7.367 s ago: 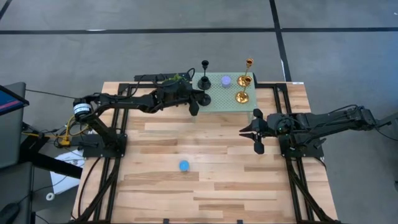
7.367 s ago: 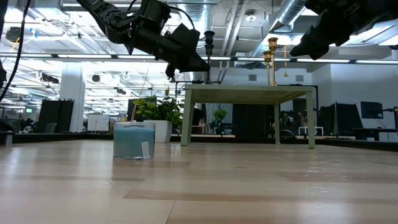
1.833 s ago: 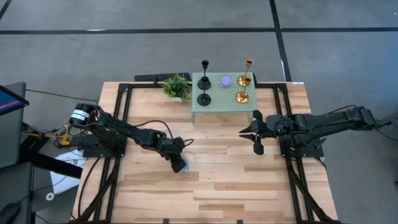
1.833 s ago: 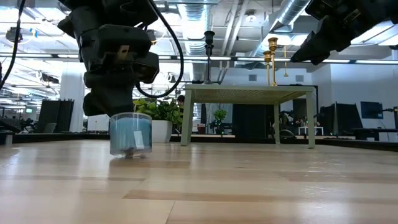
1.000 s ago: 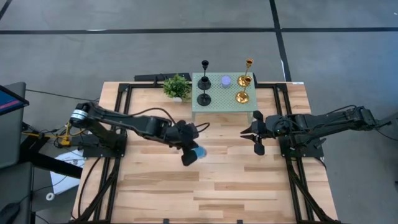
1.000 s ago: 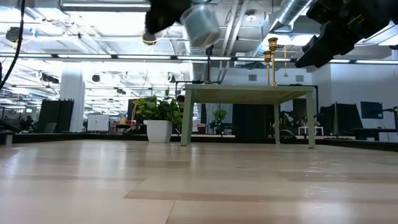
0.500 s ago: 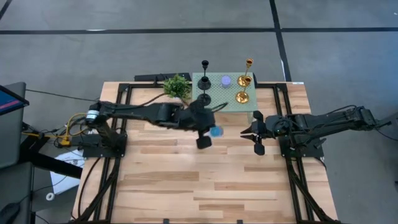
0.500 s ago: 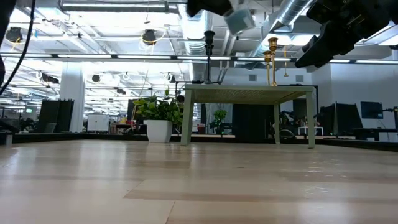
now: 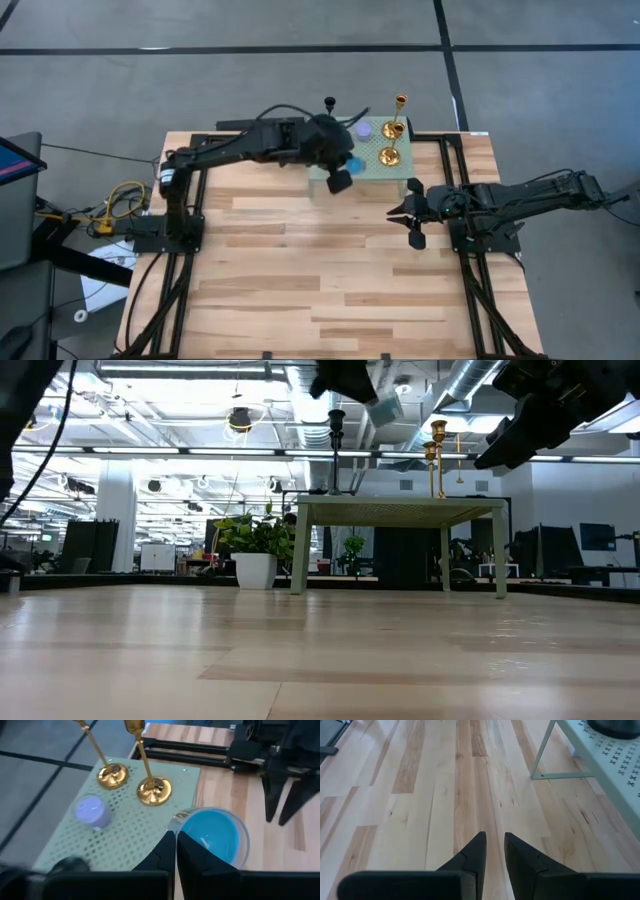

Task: Pick & Place candle stick holders
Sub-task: Align the blue scented candle with the violet scented candle on the shelf

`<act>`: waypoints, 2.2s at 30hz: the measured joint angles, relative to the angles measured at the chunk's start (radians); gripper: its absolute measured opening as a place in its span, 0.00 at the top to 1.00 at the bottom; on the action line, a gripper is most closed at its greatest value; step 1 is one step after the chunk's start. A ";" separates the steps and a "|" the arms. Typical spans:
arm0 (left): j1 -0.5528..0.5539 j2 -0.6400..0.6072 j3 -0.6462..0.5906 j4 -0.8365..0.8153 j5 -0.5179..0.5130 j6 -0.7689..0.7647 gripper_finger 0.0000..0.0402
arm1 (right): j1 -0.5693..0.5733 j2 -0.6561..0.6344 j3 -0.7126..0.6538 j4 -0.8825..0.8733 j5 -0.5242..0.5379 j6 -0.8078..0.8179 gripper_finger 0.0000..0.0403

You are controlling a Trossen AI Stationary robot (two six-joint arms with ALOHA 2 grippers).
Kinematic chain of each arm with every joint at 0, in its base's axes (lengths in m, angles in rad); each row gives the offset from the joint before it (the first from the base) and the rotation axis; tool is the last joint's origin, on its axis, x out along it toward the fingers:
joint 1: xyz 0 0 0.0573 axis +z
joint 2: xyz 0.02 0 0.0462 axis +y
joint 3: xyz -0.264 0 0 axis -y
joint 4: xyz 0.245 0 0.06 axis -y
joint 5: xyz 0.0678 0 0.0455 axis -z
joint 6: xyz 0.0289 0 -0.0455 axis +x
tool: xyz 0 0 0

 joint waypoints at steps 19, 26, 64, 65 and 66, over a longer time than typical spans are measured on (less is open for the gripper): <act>-0.057 0.177 0.118 0.025 -0.066 0.071 0.99 | 0.000 0.000 0.000 -0.003 0.001 -0.005 0.85; -0.145 0.153 0.116 0.022 -0.186 0.073 0.99 | 0.000 0.000 0.000 -0.005 0.001 -0.005 0.85; 0.028 0.057 0.117 0.211 -0.160 0.254 0.99 | 0.000 0.000 0.000 -0.017 0.001 0.003 0.85; 0.028 0.057 0.117 0.211 -0.159 0.254 0.99 | 0.000 0.000 0.000 -0.017 0.001 0.002 0.85; 0.029 0.060 0.117 0.212 -0.156 0.254 0.99 | 0.000 0.000 0.000 -0.017 0.001 -0.001 0.85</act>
